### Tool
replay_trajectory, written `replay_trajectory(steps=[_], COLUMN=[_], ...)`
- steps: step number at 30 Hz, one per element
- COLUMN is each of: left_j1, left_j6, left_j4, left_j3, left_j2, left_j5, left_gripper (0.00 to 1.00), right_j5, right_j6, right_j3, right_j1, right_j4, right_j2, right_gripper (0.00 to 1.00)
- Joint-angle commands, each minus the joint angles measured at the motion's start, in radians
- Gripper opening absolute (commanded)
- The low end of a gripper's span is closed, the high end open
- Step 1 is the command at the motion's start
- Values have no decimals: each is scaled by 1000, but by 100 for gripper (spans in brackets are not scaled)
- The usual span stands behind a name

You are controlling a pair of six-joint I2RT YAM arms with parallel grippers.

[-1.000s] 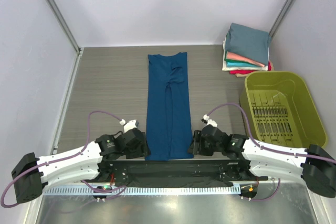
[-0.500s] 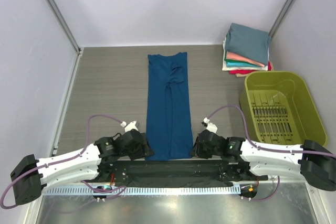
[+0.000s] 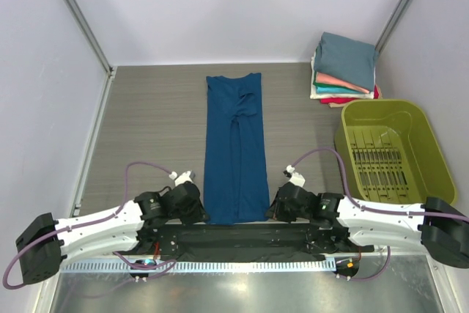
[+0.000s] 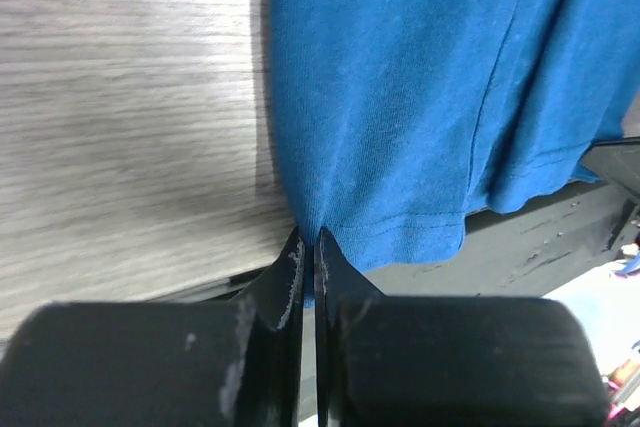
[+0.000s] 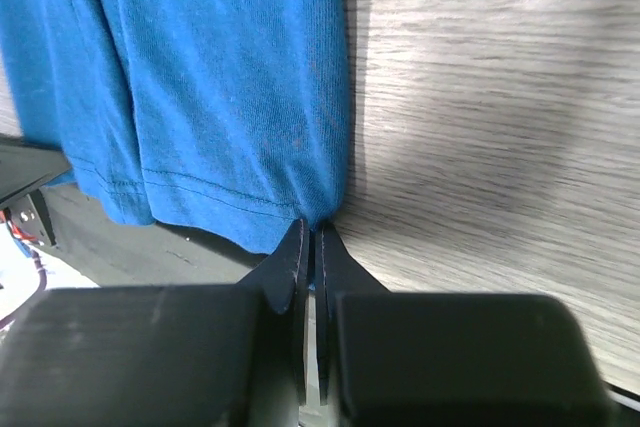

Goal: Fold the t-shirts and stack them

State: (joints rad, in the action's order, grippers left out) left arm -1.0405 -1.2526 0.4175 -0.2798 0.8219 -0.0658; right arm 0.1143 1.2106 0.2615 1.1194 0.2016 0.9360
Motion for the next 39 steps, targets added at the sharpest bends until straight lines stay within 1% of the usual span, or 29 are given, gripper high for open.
replay_trajectory(steps=[1, 2, 4, 6, 7, 9, 10, 11, 13, 14, 15, 16, 18, 19, 20, 21, 23, 24, 25, 29, 33, 37, 39], left_j1=[-3, -3, -3, 0, 8, 20, 37, 46, 88, 105, 128, 175, 229, 293, 322, 374, 414, 439, 448, 499, 557, 602, 623], left_j6=[30, 41, 90, 139, 165, 217, 232, 248, 303, 324, 347, 396, 435, 471, 485, 501, 542, 553, 562, 593, 601, 607, 613], left_j4=[85, 148, 222, 262, 279, 282, 271, 265, 261, 259, 253, 235, 207, 184, 170, 153, 142, 139, 142, 149, 110, 110, 103], left_j3=[-115, -145, -226, -277, -297, -364, -386, -422, -466, -485, -522, -539, -576, -593, -608, -648, -699, -729, -784, -904, -979, -1056, -1098], left_j2=[-7, -7, 9, 34, 63, 89, 108, 130, 161, 192, 206, 221, 275, 299, 322, 370, 420, 480, 506, 644, 752, 880, 916], left_j5=[-17, -34, -116, -199, -215, -238, -242, -244, -262, -269, -270, -261, -237, -189, -174, -157, -123, -124, -123, -109, -59, -5, 39], left_gripper=[0, 0, 0, 0, 0, 0, 0, 0, 0, 0, 0, 0, 0, 0, 0, 0, 0, 0, 0, 0, 0, 0, 0], right_j5=[67, 94, 120, 168, 176, 182, 180, 176, 162, 154, 139, 130, 120, 110, 105, 98, 81, 73, 67, 32, -1, -34, -63], right_j6=[-22, -29, -51, -75, -112, -163, -216, -241, -288, -331, -356, -374, -437, -454, -471, -497, -520, -540, -548, -575, -592, -603, -605], right_j3=[65, 83, 126, 163, 180, 241, 267, 315, 358, 401, 419, 441, 510, 556, 577, 596, 648, 663, 676, 755, 812, 866, 884], right_j1=[7, 7, 7, 3, -13, -38, -79, -101, -153, -208, -231, -254, -308, -338, -351, -369, -394, -421, -432, -486, -536, -576, -590], right_j4=[71, 84, 101, 101, 102, 101, 101, 102, 98, 94, 81, 78, 73, 74, 71, 73, 68, 61, 55, 27, 12, -8, -13], right_j2=[-22, -25, -25, 0, 15, 70, 90, 109, 151, 164, 176, 207, 245, 283, 306, 326, 381, 400, 418, 507, 602, 672, 710], right_gripper=[1, 1, 1, 1, 1, 1, 1, 1, 1, 1, 1, 1, 1, 1, 1, 1, 1, 1, 1, 1, 1, 1, 1])
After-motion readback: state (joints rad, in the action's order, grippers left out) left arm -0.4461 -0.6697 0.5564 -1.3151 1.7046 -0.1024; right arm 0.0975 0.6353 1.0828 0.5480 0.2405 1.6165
